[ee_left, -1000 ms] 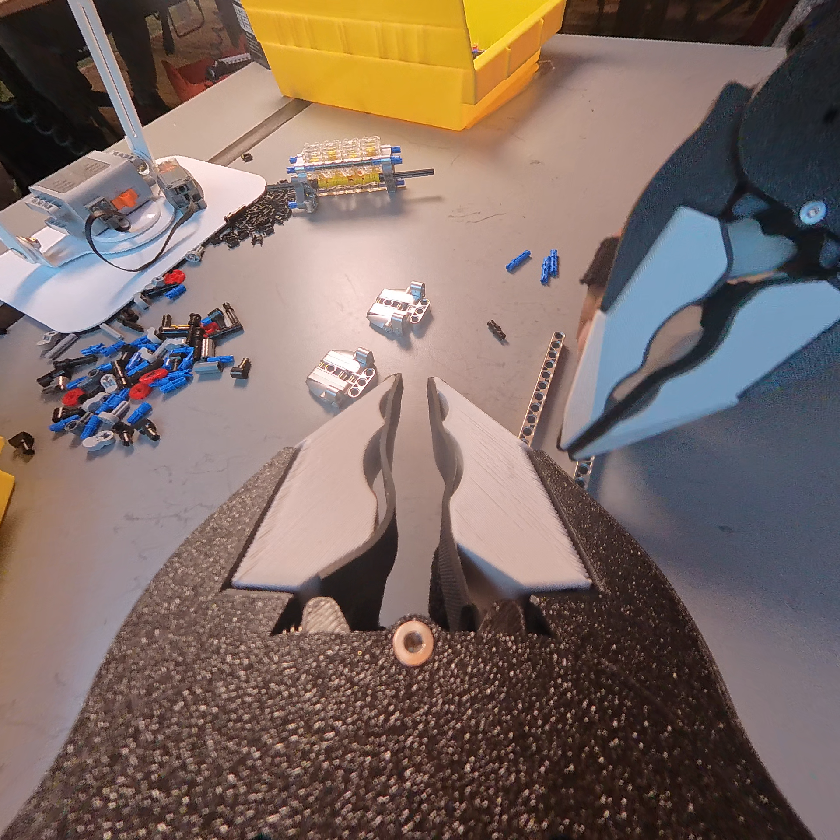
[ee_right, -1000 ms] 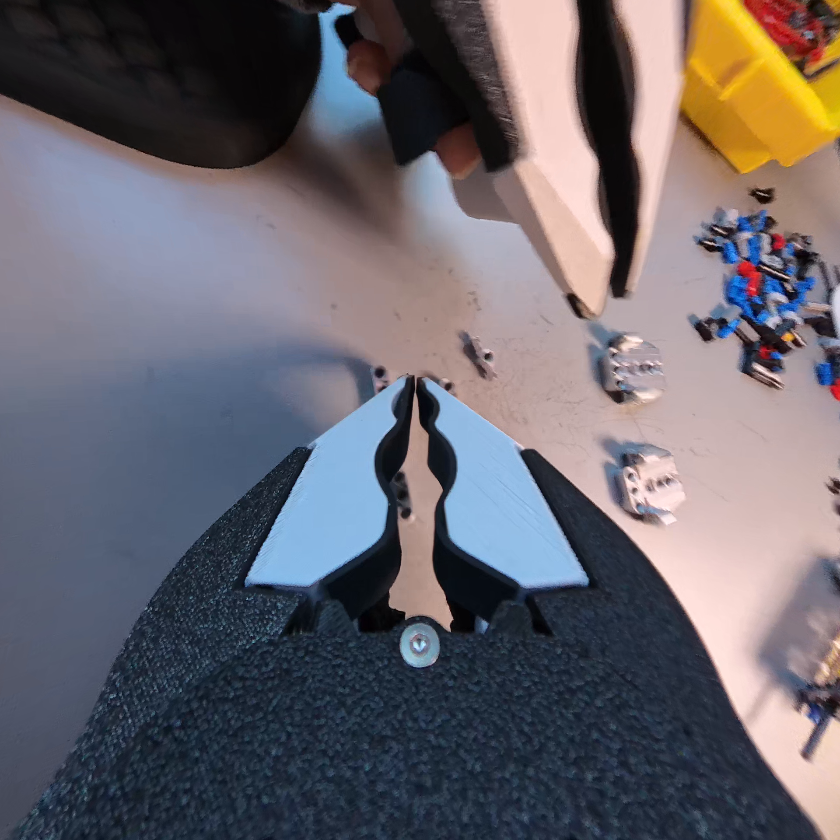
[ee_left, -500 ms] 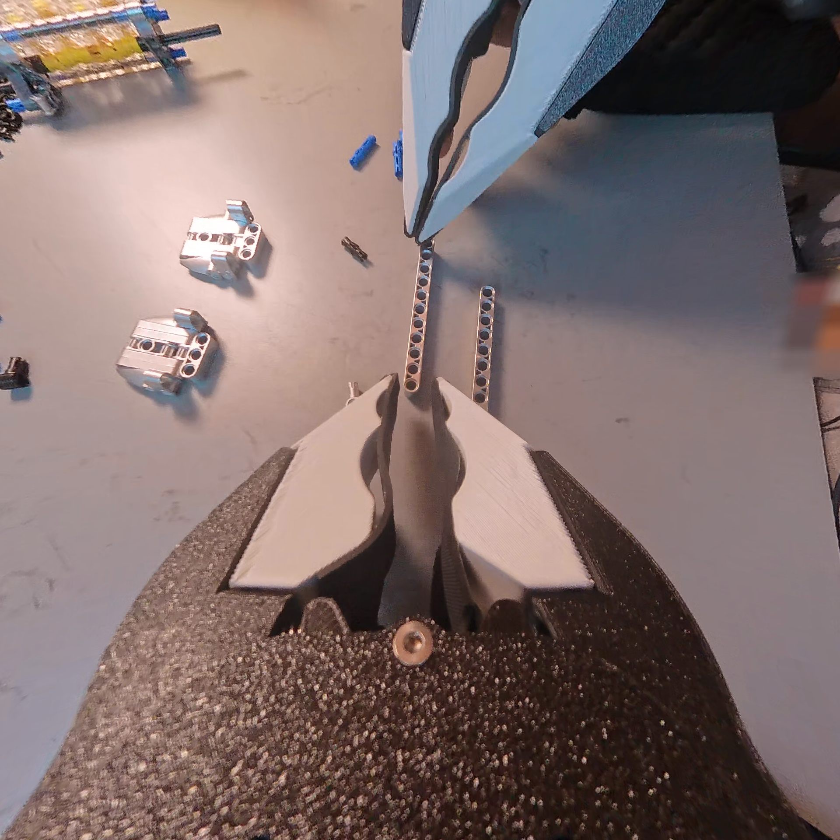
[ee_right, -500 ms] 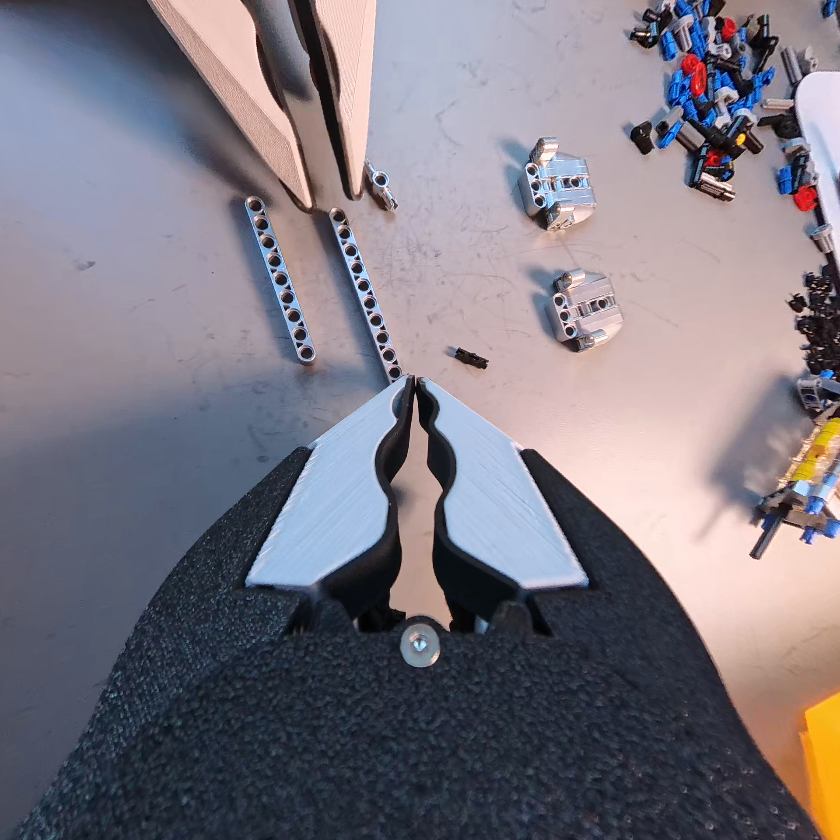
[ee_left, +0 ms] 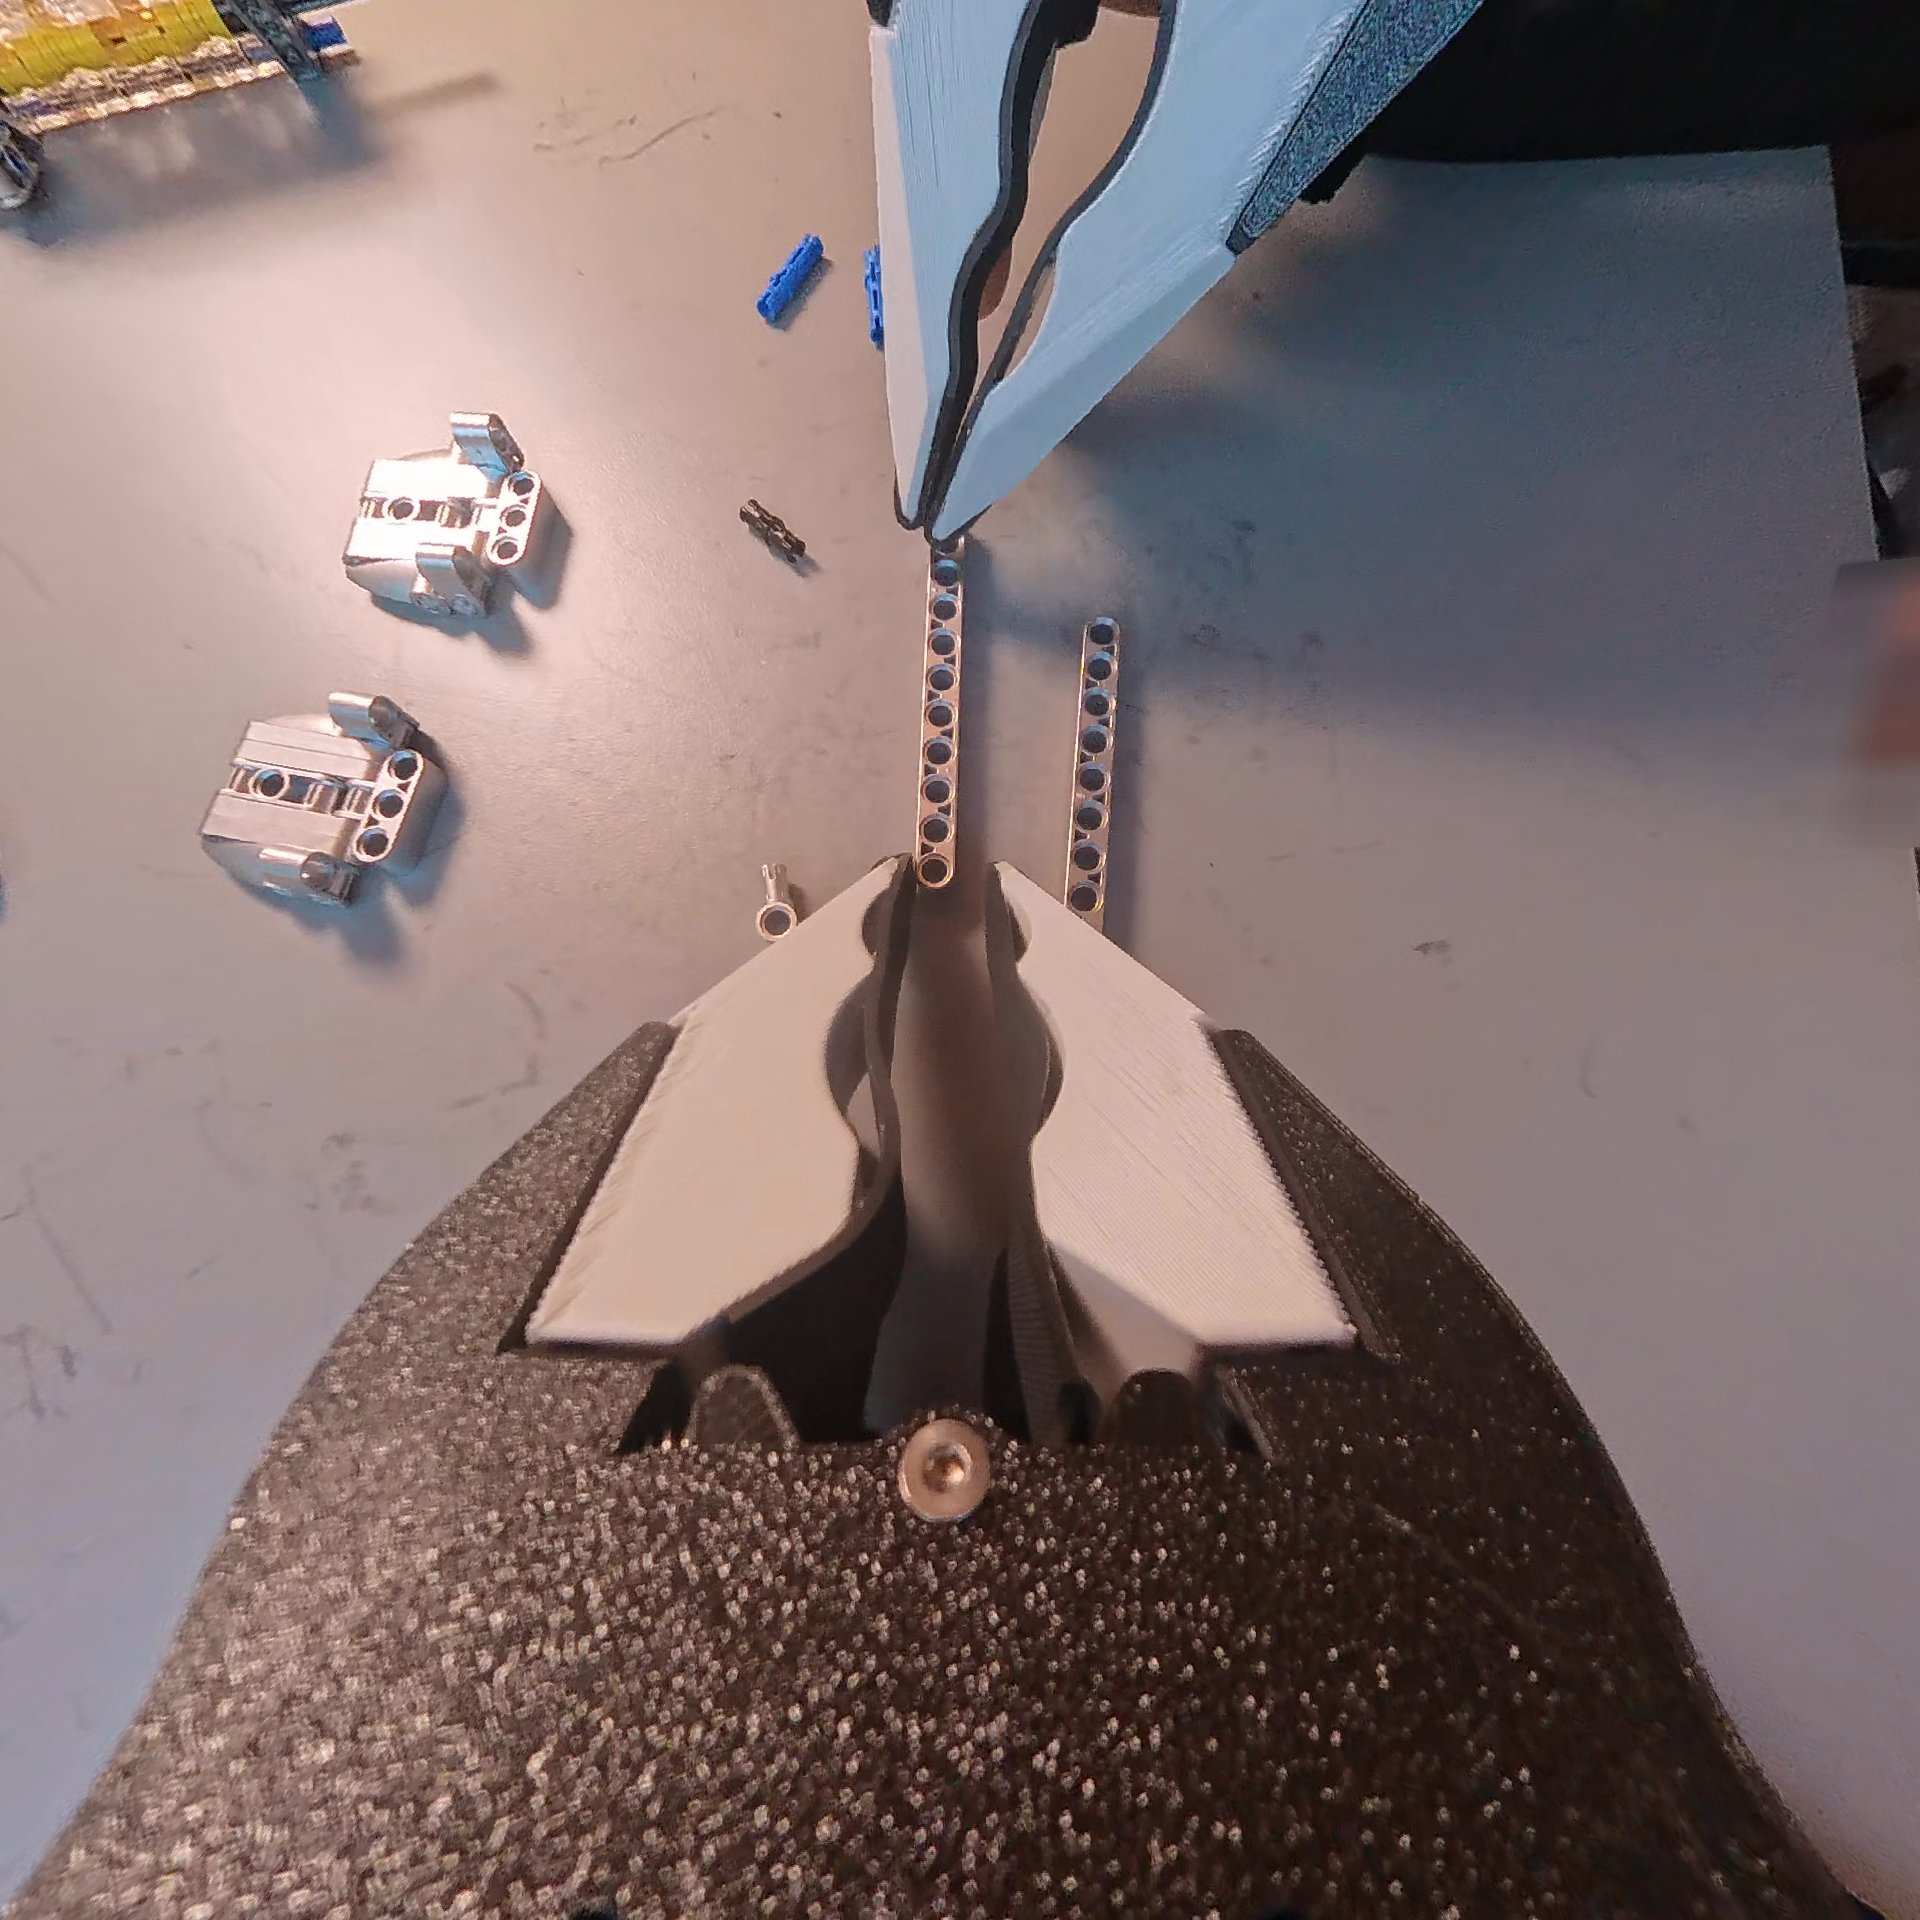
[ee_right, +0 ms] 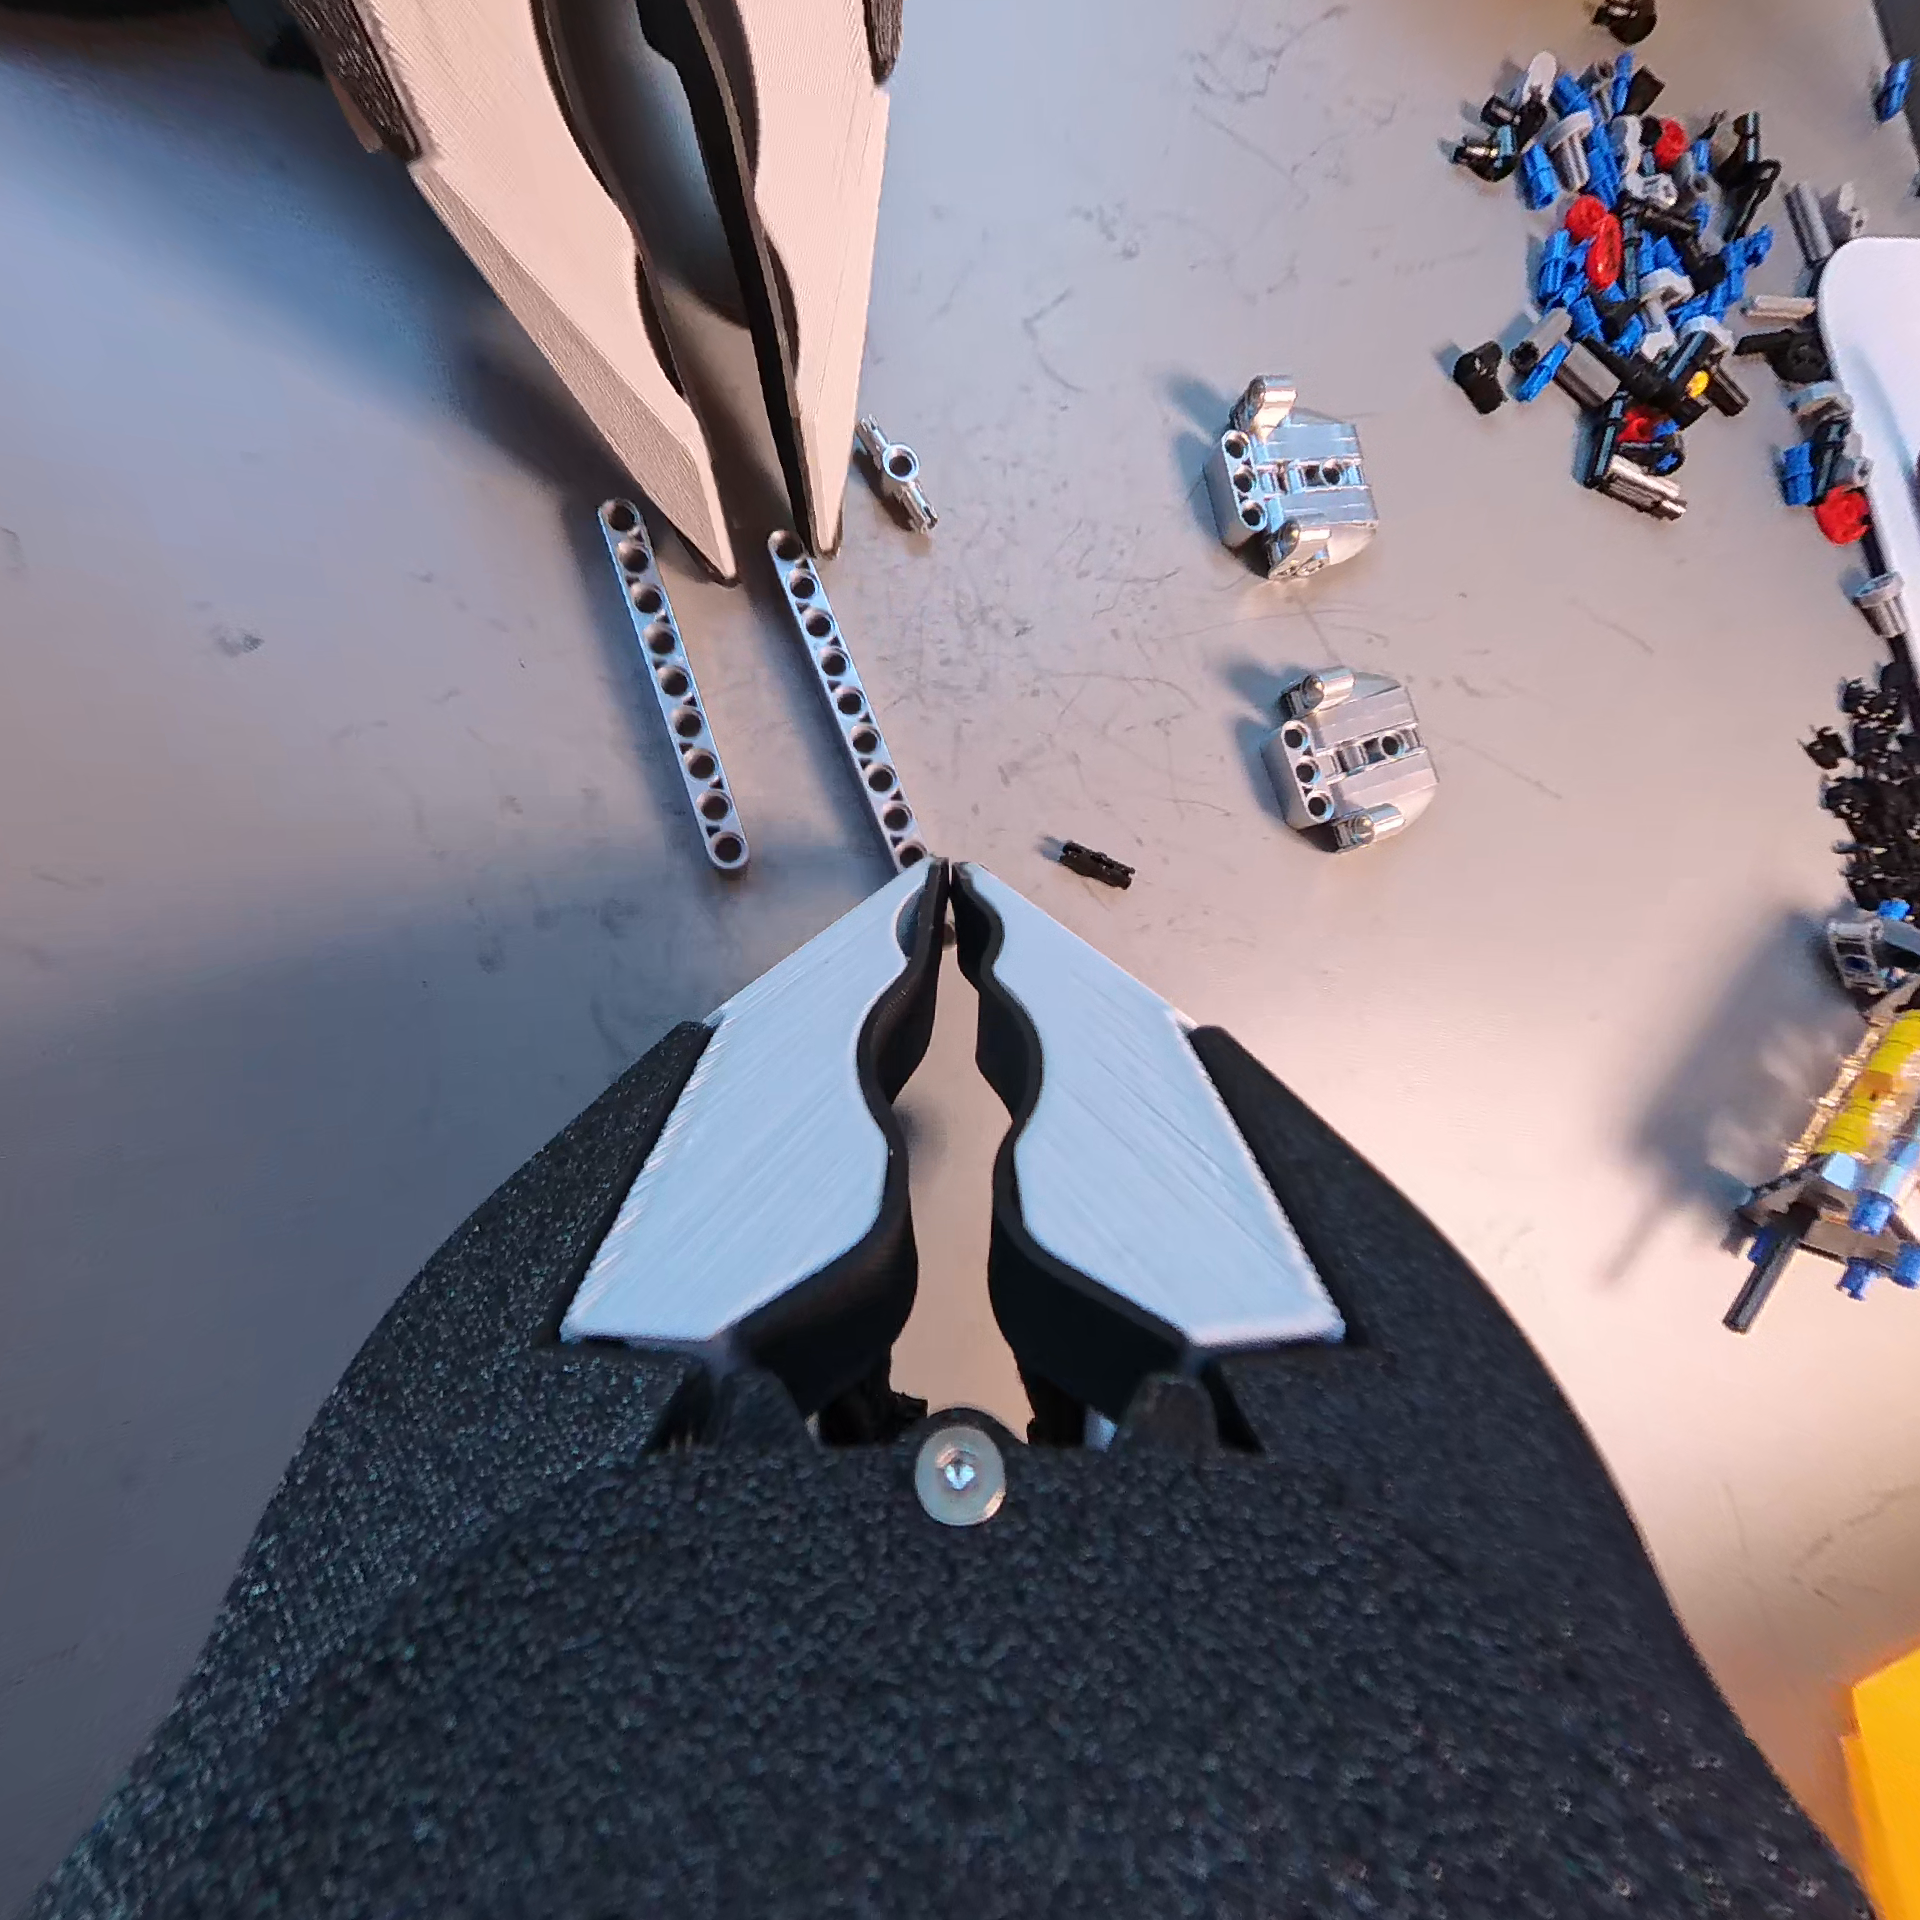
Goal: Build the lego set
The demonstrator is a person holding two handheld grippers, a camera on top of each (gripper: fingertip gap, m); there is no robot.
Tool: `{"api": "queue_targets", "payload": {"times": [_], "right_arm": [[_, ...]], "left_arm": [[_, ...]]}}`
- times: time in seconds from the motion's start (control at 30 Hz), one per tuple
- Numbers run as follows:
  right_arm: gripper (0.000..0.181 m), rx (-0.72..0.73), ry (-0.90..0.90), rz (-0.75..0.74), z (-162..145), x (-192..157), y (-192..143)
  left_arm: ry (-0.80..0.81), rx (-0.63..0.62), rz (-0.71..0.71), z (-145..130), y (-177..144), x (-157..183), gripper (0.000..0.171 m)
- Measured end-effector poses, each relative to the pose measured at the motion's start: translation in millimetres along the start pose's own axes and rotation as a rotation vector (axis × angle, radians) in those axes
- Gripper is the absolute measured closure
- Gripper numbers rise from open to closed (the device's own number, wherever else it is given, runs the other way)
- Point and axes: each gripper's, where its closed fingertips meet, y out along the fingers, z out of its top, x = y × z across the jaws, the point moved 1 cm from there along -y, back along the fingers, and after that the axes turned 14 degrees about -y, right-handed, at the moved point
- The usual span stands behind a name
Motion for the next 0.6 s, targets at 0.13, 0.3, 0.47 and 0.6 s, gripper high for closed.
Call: {"api": "queue_targets", "payload": {"times": [0.13,0.3,0.47,0.6], "right_arm": [[0.181,0.005,-0.017,0.016,5.6,-3.1,2.3],[0.181,-0.001,-0.024,0.018,5.3,-3.9,4.0],[0.181,0.02,-0.034,0.025,13.9,-5.5,4.5],[0.181,0.006,-0.046,0.029,10.8,-7.2,8.6]], "left_arm": [[0.003,0.0,0.01,0.0,0.5,-1.1,0.162],[0.007,0.001,0.015,0.3,1.2,-1.0,0.162],[0.01,0.003,0.018,0.8,1.7,-0.9,0.163],[0.013,0.004,0.021,0.8,1.8,-0.9,0.163]]}}
